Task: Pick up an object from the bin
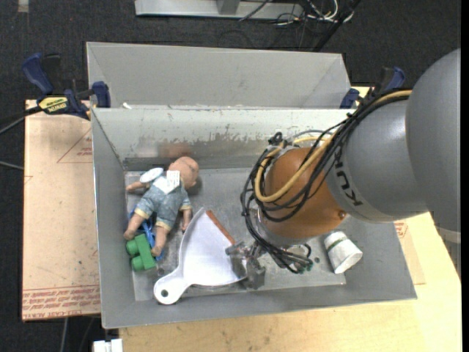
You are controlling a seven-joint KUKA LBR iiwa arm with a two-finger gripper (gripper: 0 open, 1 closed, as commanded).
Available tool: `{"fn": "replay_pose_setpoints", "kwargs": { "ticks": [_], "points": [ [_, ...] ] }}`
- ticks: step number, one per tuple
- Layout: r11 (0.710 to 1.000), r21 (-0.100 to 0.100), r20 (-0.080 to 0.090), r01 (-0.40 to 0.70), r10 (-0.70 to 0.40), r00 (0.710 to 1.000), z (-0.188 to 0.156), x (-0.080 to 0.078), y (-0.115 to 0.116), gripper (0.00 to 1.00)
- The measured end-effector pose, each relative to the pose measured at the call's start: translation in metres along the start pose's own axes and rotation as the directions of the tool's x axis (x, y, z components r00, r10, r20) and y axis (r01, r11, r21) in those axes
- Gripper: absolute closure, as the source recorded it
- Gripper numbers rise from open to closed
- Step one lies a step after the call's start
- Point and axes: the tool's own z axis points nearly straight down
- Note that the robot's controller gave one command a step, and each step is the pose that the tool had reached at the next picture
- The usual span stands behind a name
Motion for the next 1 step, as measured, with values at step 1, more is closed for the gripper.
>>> {"fn": "replay_pose_setpoints", "kwargs": {
  "ticks": [1],
  "points": [
    [1.0, 0.0, 0.0, 0.0, 0.0, 1.0, 0.0, 0.0, 0.0, 1.0]
  ]
}}
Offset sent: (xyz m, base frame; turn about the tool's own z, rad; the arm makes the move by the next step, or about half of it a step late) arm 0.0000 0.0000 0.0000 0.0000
